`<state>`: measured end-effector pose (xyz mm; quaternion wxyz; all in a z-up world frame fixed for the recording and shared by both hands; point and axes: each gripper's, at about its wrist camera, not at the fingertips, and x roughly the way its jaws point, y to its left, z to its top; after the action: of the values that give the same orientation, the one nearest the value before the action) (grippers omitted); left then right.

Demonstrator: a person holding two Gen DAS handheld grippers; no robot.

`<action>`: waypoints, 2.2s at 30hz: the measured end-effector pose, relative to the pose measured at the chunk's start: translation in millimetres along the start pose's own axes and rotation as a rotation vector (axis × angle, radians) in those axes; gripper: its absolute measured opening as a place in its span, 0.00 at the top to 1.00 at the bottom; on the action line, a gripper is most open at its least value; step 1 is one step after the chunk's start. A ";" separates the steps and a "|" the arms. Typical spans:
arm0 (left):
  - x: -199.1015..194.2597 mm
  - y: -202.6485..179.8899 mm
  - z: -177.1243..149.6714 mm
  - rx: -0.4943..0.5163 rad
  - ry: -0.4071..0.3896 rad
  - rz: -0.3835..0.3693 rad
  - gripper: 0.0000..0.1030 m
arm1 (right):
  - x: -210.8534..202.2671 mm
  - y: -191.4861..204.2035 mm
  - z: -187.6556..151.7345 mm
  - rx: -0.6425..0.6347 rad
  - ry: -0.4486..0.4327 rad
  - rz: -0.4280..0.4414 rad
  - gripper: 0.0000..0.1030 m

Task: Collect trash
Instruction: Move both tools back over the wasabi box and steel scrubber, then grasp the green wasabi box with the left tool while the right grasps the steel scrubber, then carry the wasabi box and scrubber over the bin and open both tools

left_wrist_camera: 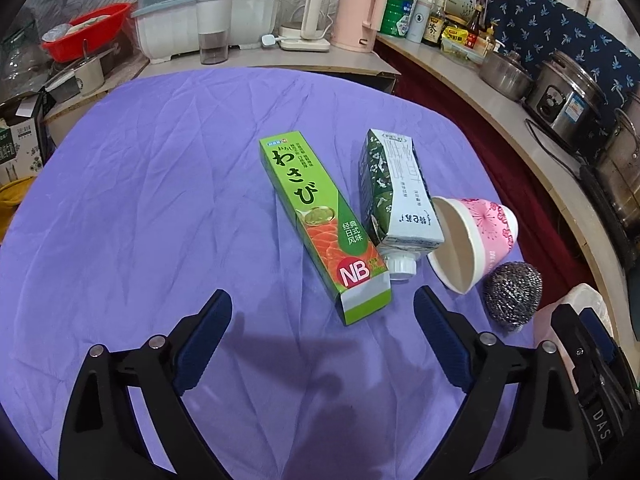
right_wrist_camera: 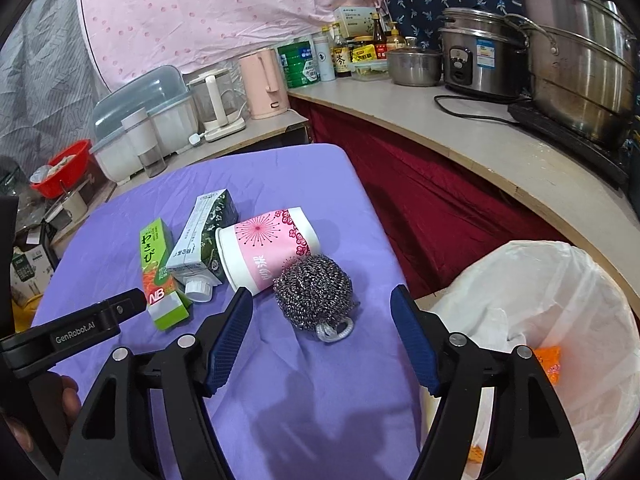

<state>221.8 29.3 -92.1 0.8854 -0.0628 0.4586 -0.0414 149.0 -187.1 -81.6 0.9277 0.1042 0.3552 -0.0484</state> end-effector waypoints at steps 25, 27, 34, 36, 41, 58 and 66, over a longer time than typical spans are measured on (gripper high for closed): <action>53.9 16.5 20.4 -0.050 0.034 0.069 0.26 | 68.7 12.6 2.2 -0.013 0.069 0.004 0.33; 55.4 15.7 22.6 -0.043 0.032 0.076 0.30 | 73.2 12.6 2.0 -0.011 0.077 0.003 0.33; 54.0 14.7 24.2 -0.007 0.033 0.055 0.63 | 75.3 11.2 -0.2 -0.001 0.089 0.007 0.45; 50.5 16.2 22.8 -0.005 0.031 0.051 0.63 | 72.0 11.4 -0.8 0.003 0.085 0.011 0.46; 32.9 18.7 19.8 -0.004 0.012 0.045 0.64 | 56.0 16.4 -0.9 -0.006 0.062 0.018 0.47; -77.3 -11.0 3.7 0.050 -0.117 -0.030 0.64 | -54.3 12.9 8.8 -0.006 -0.098 0.041 0.47; -119.9 -48.0 -17.9 0.118 -0.157 -0.090 0.64 | -103.2 -12.0 4.1 0.018 -0.165 0.012 0.47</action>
<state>137.3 -3.7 1.6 0.9180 -0.0341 0.3815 -0.1029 73.0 -198.2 -11.5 0.9532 0.1101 0.2763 -0.0546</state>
